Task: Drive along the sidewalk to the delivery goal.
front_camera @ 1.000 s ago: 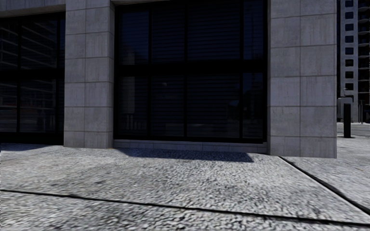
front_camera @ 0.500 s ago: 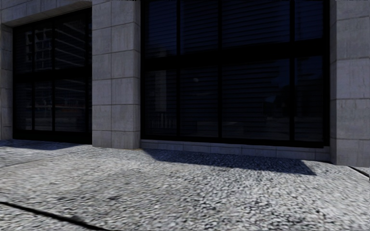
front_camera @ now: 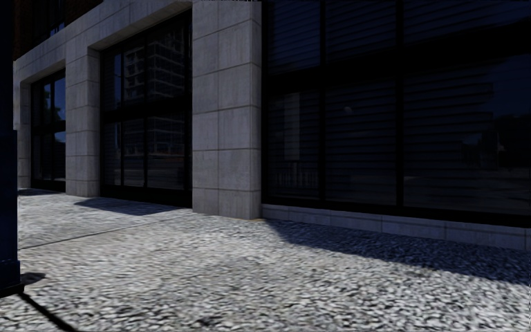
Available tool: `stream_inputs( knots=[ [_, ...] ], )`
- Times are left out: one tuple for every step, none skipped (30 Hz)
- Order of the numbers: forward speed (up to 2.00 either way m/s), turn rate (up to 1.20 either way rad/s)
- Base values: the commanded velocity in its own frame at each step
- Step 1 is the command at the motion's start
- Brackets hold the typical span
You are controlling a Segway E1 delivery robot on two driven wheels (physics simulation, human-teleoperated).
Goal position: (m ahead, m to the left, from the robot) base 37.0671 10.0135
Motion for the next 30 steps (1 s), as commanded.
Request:
stream_inputs(
  knots=[
    [1.09, 0.56],
    [1.14, 0.56],
    [1.24, 0.56],
    [1.28, 0.56],
    [1.28, 0.56],
    [1.29, 0.56],
    [1.30, 0.56],
    [1.31, 0.56],
    [1.31, 0.56],
    [1.31, 0.56],
    [1.31, 0.56],
    [1.31, 0.56],
    [1.31, 0.56],
    [1.31, 0.56],
    [1.32, 0.56],
    [1.33, 0.56],
    [1.33, 0.56],
    [1.33, 0.56],
    [1.33, 0.56],
    [1.33, 0.56],
    [1.35, 0.56],
    [1.35, 0.56],
    [1.38, 0.56],
    [1.42, 0.56],
    [1.44, 0.56],
    [1.44, 0.56],
    [1.45, 0.56],
    [1.50, 0.56],
    [1.53, 0.56],
    [1.53, 0.56]
  ],
)
